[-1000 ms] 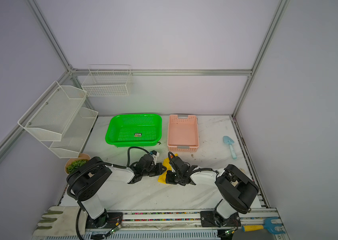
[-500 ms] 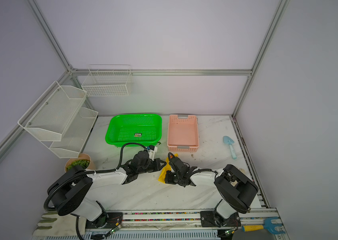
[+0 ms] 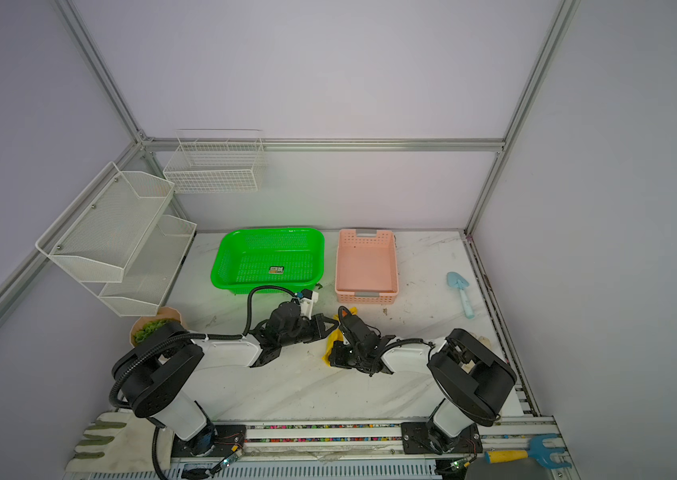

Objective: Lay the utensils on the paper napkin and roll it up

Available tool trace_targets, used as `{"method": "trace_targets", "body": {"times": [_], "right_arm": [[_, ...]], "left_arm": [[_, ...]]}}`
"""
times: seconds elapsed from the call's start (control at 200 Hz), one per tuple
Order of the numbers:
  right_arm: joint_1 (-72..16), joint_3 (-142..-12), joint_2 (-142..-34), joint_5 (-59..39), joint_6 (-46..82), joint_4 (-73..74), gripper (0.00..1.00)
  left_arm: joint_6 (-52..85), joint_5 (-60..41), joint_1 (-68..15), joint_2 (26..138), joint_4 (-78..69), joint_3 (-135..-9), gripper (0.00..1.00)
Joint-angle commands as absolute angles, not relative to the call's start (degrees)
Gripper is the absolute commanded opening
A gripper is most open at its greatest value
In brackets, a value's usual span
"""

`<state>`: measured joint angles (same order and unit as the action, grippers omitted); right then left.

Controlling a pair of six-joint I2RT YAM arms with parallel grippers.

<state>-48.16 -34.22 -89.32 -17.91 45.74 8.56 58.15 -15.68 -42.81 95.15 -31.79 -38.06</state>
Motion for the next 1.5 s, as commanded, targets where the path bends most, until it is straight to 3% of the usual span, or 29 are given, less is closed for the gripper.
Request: {"method": "trace_targets", "body": {"times": [0.0, 0.745, 1.255, 1.495], "right_arm": [[-48.7, -31.6, -92.8, -15.2, 44.2, 3.4, 0.0], [-48.8, -32.9, -91.3, -13.3, 43.7, 0.9, 0.0], [-48.7, -35.8, -86.6, -12.1, 42.3, -4.2, 0.06], [-48.7, -37.7, -82.5, -12.7, 41.7, -6.9, 0.15]], "left_arm": [[59.9, -18.7, -43.8, 97.7, -37.3, -42.3, 0.0], [66.1, -21.2, -46.4, 110.5, -52.0, -38.8, 0.0], [62.6, -21.5, -46.4, 111.3, -42.8, -38.1, 0.0], [61.1, -21.2, -46.4, 111.5, -39.2, -38.0, 0.0]]}}
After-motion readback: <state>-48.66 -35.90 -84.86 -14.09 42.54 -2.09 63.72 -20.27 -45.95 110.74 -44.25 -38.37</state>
